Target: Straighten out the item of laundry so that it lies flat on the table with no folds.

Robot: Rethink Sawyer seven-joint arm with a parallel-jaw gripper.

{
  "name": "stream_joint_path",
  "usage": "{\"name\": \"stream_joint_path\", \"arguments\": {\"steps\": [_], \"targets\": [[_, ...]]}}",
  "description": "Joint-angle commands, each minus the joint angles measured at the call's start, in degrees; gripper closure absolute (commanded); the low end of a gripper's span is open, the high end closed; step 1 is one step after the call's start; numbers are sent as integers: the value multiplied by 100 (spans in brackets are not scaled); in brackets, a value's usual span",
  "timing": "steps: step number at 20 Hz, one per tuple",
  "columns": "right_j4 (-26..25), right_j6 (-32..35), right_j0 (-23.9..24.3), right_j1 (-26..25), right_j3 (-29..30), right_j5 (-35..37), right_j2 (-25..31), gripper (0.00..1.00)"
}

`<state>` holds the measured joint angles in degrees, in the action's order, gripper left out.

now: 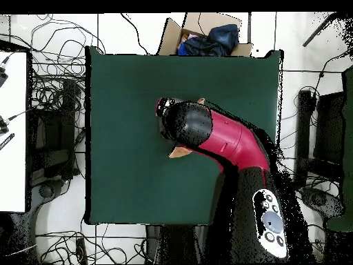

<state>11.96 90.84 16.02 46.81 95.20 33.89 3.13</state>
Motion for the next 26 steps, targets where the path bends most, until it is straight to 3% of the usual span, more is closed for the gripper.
{"name": "stream_joint_path", "arguments": {"steps": [1, 6, 15, 26], "targets": [[126, 776, 44, 381, -731, 1918, 368, 100], [88, 673, 109, 342, -964, 2098, 332, 100], [-146, 863, 164, 530, -2246, 3828, 181, 100], [-558, 525, 314, 331, -3024, 4076, 64, 100]]}}
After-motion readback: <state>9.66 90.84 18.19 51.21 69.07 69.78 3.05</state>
